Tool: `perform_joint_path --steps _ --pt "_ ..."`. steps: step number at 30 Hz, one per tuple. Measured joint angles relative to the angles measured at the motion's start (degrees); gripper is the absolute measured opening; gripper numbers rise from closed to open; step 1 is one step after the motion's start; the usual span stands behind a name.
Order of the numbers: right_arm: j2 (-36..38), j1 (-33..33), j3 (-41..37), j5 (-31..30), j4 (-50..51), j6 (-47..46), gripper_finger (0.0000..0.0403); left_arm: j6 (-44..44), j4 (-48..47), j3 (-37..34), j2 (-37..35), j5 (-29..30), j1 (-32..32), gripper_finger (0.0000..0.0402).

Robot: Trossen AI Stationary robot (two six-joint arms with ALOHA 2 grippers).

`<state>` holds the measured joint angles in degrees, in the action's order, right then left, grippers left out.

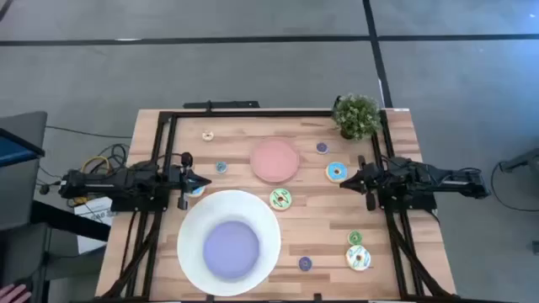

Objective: Pick & Place donuts

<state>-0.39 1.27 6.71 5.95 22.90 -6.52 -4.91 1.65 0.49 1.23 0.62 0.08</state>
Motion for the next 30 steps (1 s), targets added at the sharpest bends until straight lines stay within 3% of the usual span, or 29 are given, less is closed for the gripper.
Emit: perform_joint_path --steps 30 --pt "-0.02 0.01 -0.01 0.0 0.0 0.0 0.0 2.26 0.0 0.0 -0.02 -0.09 0.0 0.0002"
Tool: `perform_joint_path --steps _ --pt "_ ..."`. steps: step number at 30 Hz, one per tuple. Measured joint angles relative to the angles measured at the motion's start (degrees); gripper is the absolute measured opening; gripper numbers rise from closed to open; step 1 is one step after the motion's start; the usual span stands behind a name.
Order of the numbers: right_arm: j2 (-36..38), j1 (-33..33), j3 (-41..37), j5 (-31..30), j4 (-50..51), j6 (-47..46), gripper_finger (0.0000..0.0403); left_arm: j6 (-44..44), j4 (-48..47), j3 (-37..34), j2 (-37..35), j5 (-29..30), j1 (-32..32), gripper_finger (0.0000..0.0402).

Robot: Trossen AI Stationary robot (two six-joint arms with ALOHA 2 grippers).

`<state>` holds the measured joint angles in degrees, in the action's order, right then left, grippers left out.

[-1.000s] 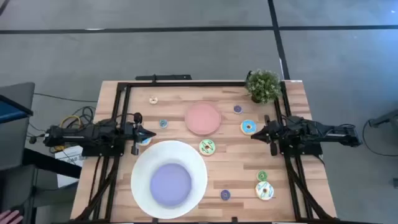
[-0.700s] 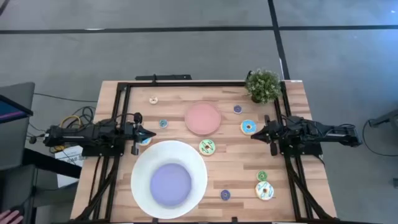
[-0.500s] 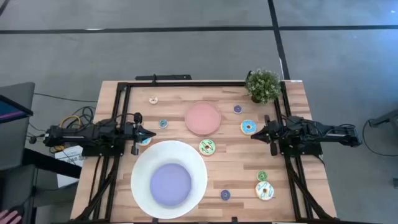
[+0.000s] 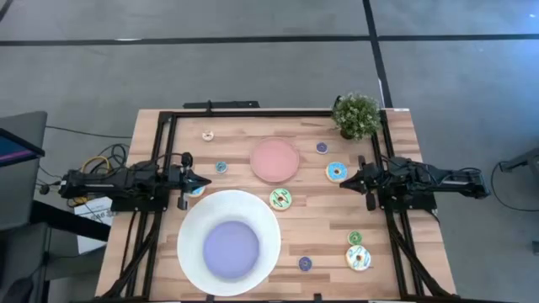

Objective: Pick & Place donuts
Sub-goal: Put the large left blue donut on the purple plate

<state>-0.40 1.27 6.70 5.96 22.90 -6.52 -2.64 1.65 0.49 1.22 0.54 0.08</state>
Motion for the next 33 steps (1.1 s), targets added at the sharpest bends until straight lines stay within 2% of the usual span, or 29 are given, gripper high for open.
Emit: perform_joint_path --steps 13,19,23,29,33 --pt "0.02 -0.02 0.0 -0.02 0.0 0.0 0.0 3.95 0.12 -0.02 -0.01 -0.01 0.0 0.0002" --pt "0.0 0.0 0.02 -0.01 0.01 0.02 0.0 3.77 0.48 0.87 0.54 3.19 -0.01 0.0" --pt "0.01 -0.02 0.01 0.0 0.0 0.02 0.0 4.75 0.61 4.07 3.6 6.53 -0.02 0.0" --pt "0.01 0.0 0.01 0.0 0.0 0.0 0.0 5.67 -0.75 10.31 12.22 10.99 0.0 0.0" --pt "0.02 -0.01 0.0 0.0 0.0 0.0 0.0 8.11 -8.65 15.62 19.0 17.86 0.04 0.0"
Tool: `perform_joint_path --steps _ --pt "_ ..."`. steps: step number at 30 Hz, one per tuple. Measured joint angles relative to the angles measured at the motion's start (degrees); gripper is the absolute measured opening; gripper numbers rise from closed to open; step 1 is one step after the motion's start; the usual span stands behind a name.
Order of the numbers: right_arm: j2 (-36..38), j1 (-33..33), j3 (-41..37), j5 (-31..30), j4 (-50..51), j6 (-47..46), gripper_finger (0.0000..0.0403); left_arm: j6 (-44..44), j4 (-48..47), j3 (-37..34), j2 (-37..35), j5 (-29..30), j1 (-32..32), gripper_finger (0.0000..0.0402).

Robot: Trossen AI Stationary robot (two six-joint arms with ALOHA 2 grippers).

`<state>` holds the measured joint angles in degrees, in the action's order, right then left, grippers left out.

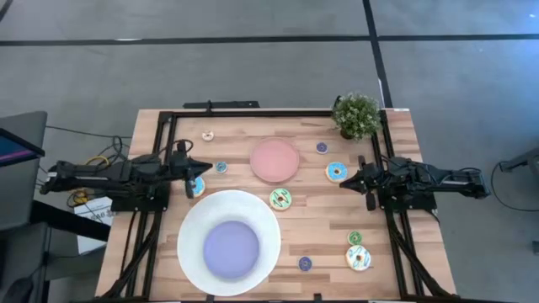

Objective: Pick & Place donuts
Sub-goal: Put the large left blue donut on the purple plate

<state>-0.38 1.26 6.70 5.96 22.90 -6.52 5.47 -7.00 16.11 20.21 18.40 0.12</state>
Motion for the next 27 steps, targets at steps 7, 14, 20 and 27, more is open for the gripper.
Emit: perform_joint_path --steps 7,14,20,27 --pt "-0.02 0.02 0.0 0.0 0.0 0.02 0.0 3.2 -16.45 9.62 10.1 8.45 1.77 0.0012" --pt "-0.01 0.0 0.0 0.0 0.0 0.0 0.0 4.88 -26.89 16.08 18.81 3.98 7.06 0.0073" --pt "0.0 0.02 0.0 0.0 0.0 0.02 0.0 4.39 -31.05 18.94 26.19 -3.36 11.11 0.0154" --pt "-0.01 0.02 0.01 0.0 0.0 0.0 0.0 9.02 -36.14 21.7 36.73 -5.99 13.37 0.0235"
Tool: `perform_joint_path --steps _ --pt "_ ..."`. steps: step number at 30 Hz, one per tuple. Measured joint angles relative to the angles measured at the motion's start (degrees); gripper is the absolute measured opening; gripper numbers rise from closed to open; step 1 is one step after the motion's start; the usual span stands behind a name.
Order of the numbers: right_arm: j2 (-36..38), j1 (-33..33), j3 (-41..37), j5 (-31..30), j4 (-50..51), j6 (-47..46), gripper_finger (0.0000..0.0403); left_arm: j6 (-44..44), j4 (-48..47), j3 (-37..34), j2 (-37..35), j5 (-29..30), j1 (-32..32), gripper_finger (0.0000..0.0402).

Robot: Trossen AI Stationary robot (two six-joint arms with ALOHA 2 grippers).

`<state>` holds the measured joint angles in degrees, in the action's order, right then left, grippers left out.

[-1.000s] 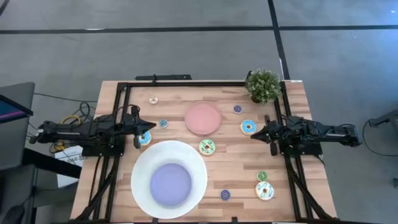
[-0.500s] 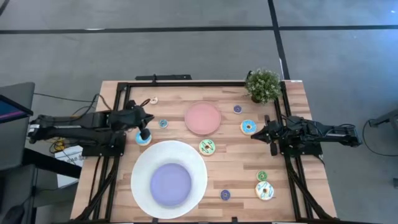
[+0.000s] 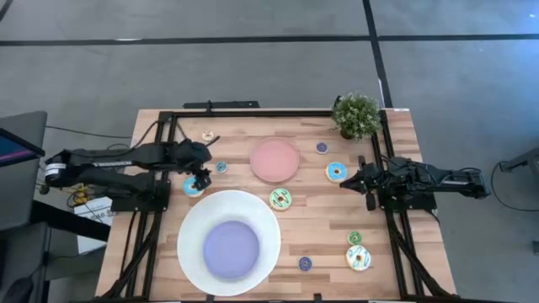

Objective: Pick & Place donuts
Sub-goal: Put the large left blue donut on the purple plate

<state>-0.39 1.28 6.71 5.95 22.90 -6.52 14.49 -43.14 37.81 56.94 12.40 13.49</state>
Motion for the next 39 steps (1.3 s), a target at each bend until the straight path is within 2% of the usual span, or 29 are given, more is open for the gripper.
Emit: perform_joint_path --steps 7,13,18,29,39 --pt "0.01 0.0 -0.01 0.0 0.0 0.02 0.0 15.96 -10.25 3.84 11.23 -2.01 1.98 0.0256" --pt "-0.01 0.0 -0.01 0.0 0.0 0.0 0.0 19.52 -16.71 4.89 16.06 -5.7 2.06 0.0256" --pt "-0.01 0.0 0.01 0.02 0.0 0.02 0.0 24.39 -22.03 4.89 16.96 -5.7 2.04 0.0256" --pt "0.01 0.0 -0.01 0.0 0.0 0.0 0.0 25.54 -21.41 4.86 16.95 -13.45 -1.08 0.0256" --pt "0.0 -0.01 -0.01 0.0 0.0 0.01 0.0 29.28 -15.88 4.84 17.2 -12.47 -7.98 0.0256"
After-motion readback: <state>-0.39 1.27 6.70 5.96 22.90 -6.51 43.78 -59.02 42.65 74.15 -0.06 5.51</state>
